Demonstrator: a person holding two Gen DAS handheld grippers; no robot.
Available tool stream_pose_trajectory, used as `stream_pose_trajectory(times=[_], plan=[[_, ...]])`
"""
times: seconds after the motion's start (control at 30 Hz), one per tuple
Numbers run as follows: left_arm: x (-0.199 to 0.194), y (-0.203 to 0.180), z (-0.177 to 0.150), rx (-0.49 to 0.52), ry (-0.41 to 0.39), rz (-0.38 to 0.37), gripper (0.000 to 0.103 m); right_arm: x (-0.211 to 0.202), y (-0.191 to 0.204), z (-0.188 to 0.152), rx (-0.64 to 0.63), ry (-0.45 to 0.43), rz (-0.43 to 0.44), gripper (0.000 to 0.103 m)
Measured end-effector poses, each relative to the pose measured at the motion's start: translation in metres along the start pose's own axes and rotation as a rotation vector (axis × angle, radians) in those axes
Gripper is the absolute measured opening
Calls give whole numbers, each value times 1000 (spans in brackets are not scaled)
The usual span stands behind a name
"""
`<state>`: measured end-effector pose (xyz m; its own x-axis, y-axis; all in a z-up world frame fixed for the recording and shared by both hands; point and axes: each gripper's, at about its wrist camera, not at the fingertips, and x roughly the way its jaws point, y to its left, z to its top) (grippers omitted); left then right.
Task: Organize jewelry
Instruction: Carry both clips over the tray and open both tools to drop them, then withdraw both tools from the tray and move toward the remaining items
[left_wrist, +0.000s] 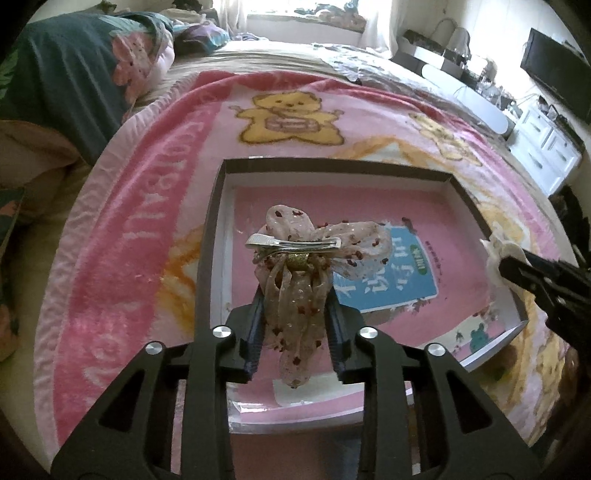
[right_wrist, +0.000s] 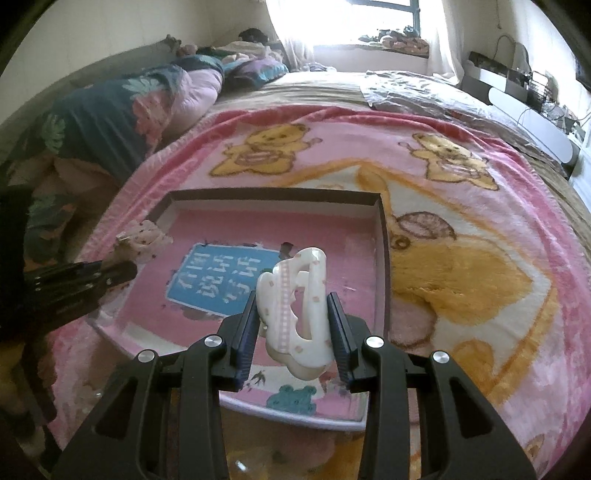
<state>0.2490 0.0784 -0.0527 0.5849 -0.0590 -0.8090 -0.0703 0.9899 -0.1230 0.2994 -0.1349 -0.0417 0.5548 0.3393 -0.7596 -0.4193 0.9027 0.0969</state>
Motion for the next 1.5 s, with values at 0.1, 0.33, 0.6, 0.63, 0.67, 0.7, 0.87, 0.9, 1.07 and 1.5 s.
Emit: stream_pose_trajectory(times=[0.1, 0.33, 0.6, 0.63, 0.67, 0.7, 0.87, 0.9, 1.07, 1.5], plan=[[4, 0, -3, 9, 12, 7, 23, 12, -3, 0, 8, 17, -14, 35], [9, 2, -9, 14, 36, 24, 44, 26, -9, -7, 35, 45, -31, 35], [-3, -2, -10, 24, 16, 41, 65, 5, -12, -18, 46, 2, -27, 69], [-6, -3, -10, 26, 11, 47, 70, -2, -14, -20, 61, -11, -15, 73], [-10, -4, -10, 28, 4, 53, 75, -8, -16, -22, 75, -20, -11, 75], [-14, -5, -10, 28, -3, 57, 78, -15, -17, -24, 85, -30, -7, 78], [-41, -12, -12, 26, -50, 82, 94, -55, -19, -31, 112, -93, 20, 84], [-44, -13, -12, 25, -55, 85, 94, -61, -20, -31, 115, -101, 23, 85], [-73, -16, -18, 12, -94, 84, 94, -102, -19, -38, 134, -170, 37, 92], [-134, -26, -39, 27, -175, 76, 94, -169, -8, -56, 106, -259, 40, 93]])
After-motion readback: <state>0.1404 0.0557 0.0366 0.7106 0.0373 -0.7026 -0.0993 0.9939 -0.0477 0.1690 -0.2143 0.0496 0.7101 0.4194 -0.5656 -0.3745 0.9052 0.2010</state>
